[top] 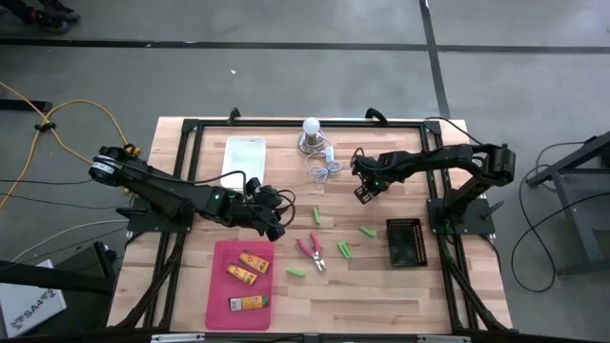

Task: Pick & Place School Supplies
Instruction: Put the top pliers into the white bin

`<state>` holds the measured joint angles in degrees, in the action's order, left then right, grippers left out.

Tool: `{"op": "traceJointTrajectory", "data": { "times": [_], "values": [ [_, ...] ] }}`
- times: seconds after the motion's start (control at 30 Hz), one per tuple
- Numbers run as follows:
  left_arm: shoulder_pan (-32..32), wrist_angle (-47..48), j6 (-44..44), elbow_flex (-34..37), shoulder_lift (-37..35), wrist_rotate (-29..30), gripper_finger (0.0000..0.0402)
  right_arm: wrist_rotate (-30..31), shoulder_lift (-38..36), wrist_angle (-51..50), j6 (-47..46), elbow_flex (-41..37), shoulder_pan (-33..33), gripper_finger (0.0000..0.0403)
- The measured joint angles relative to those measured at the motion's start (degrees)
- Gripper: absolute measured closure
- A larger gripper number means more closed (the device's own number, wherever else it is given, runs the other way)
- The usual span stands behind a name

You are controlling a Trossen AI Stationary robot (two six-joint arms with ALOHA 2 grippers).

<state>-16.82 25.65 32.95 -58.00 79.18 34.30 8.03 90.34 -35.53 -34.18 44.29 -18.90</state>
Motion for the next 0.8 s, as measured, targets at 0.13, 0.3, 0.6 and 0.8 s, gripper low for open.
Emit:
{"op": "traceJointTrajectory", "data": {
  "times": [0.13, 0.3, 0.6, 0.8],
  "values": [
    [0.0, 0.0, 0.0, 0.0, 0.0, 0.0, 0.0259, 0.8, -1.2, -0.2, 1.4, 0.6, 0.0, 0.0368],
    [0.0, 0.0, 0.0, 0.0, 0.0, 0.0, 0.0259, 0.9, -5.5, -2.1, 1.9, 2.2, 0.0, 0.0368],
    [0.0, 0.0, 0.0, 0.0, 0.0, 0.0, 0.0259, -0.3, -18.3, -8.1, -1.5, 2.4, 3.3, 0.0367],
    [0.0, 0.0, 0.0, 0.0, 0.0, 0.0, 0.0259, -0.6, -24.1, -6.2, -4.3, 2.4, 7.8, 0.0367]
  ]
}}
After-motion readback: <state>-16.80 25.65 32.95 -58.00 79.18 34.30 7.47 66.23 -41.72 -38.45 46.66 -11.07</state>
